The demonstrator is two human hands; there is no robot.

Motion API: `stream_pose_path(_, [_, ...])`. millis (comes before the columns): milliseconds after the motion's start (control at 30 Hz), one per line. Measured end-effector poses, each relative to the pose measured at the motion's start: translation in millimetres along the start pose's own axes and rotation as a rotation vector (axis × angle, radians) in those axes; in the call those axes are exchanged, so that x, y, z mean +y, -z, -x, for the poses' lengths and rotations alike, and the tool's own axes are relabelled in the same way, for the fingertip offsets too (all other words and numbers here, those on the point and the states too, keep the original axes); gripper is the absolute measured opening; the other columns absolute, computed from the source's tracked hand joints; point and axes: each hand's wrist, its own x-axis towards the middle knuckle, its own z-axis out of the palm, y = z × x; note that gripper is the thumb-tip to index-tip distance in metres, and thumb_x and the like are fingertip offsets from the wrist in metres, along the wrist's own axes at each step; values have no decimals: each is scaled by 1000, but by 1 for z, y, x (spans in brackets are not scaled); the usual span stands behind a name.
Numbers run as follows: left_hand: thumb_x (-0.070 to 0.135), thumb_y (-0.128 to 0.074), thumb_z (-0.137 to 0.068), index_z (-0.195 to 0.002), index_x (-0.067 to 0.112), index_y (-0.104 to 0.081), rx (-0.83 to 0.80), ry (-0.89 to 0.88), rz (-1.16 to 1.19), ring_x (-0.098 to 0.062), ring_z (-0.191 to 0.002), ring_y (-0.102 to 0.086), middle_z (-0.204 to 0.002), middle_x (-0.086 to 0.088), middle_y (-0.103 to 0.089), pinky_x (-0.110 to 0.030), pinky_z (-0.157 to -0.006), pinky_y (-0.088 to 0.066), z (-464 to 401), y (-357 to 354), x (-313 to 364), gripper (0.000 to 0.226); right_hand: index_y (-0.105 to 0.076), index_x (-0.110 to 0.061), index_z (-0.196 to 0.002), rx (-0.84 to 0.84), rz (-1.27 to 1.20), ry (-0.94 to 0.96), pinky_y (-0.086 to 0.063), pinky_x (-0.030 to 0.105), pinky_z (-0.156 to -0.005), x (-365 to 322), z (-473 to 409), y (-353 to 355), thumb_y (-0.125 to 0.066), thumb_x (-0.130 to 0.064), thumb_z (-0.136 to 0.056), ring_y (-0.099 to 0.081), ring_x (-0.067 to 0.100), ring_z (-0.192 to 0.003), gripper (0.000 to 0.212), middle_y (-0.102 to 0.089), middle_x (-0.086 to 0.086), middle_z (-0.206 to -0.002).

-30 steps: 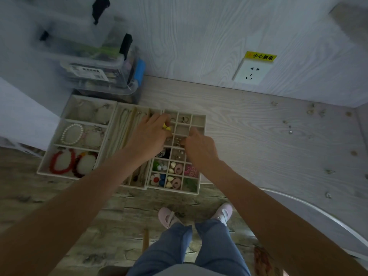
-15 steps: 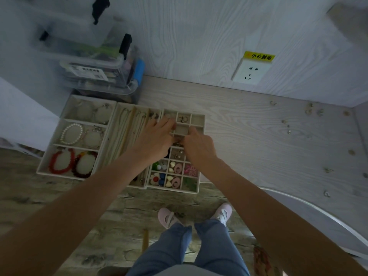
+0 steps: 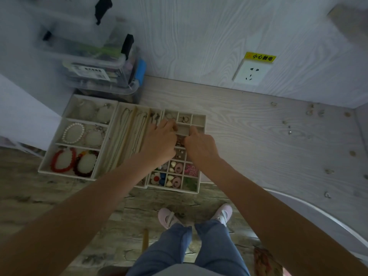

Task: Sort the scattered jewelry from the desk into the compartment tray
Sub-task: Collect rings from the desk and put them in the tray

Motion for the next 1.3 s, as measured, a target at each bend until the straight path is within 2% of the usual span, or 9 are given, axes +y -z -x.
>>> stream_pose_path(267, [10, -57, -83, -115, 19, -64, -49, 67, 115, -17, -127, -29, -133, 3, -36, -34, -99, -28, -2, 1, 6, 34, -62, -11, -111, -15, 7, 2, -38, 31, -69, 2, 2, -1, -46, -7, -93, -57, 25, -97, 25, -43, 11, -120])
stream_pose_path(400, [11, -58, -84, -112, 19, -66, 10, -11, 33, -16, -127, -31, -134, 3, -37, -32, -100, -28, 3, 5, 1, 30, -62, -12, -113, -4, -9, 9, -38, 31, -68, 2, 1, -2, -47, -7, -92, -57, 25, -95, 26, -44, 10, -117])
stream_pose_path(533, [-1, -57, -79, -108, 8, -68, 97, -16, -1, -26, -120, -39, -126, -7, -47, -39, -99, -31, 5, 8, -8, 32, -62, -10, -111, 5, 3, 3, -39, 31, -68, 3, 0, -4, -48, -6, -91, -58, 25, -95, 25, -43, 11, -119])
stream_pose_path(667, [3, -60, -79, -114, 26, -67, 92, -119, -14, -26, -117, -41, -123, -8, -48, -38, -94, -33, 7, 10, -6, 41, -60, -14, -116, 18, -20, -1, -38, 30, -67, 3, -1, -9, -47, -8, -93, -58, 25, -92, 28, -44, 10, -119])
stream_pose_path(833, [12, -52, -89, -131, 33, -52, 19, -114, -70, -25, -130, -29, -138, -7, -35, -38, -104, -26, 7, 6, -5, 47, -63, -29, -120, 38, -172, -94, -44, 31, -69, 9, -7, -19, -50, -13, -93, -61, 26, -90, 34, -50, 5, -120])
stream_pose_path(900, [11, -56, -87, -130, 32, -54, 25, -105, -44, -24, -126, -33, -134, -6, -39, -37, -102, -29, 8, 5, -7, 48, -62, -34, -121, 22, -323, -130, -44, 31, -75, 18, -7, -15, -45, -13, -95, -60, 26, -98, 37, -51, 4, -121])
stream_pose_path(967, [10, -58, -85, -125, 29, -59, 49, -96, -15, -22, -119, -38, -126, -4, -43, -35, -98, -33, 9, 4, -9, 44, -66, -31, -116, 56, -402, -156, -42, 28, -73, 26, -8, -10, -46, -13, -95, -60, 25, -97, 35, -53, 4, -119])
stream_pose_path(1167, [9, -69, -77, -111, 27, -69, 75, -128, -16, -24, -111, -44, -115, -4, -50, -39, -92, -38, 14, 2, -11, 38, -64, -30, -119, 24, -104, -36, -39, 29, -65, 27, -4, -7, -46, -14, -95, -62, 26, -88, 33, -49, 6, -113])
stream_pose_path(1300, [16, -59, -86, -122, 31, -61, -4, -117, -62, -24, -127, -32, -134, -4, -40, -38, -104, -27, 12, 1, -7, 38, -64, -16, -114, -2, 59, 38, -40, 31, -64, 15, -6, -5, -52, -4, -88, -62, 27, -87, 31, -47, 9, -116])
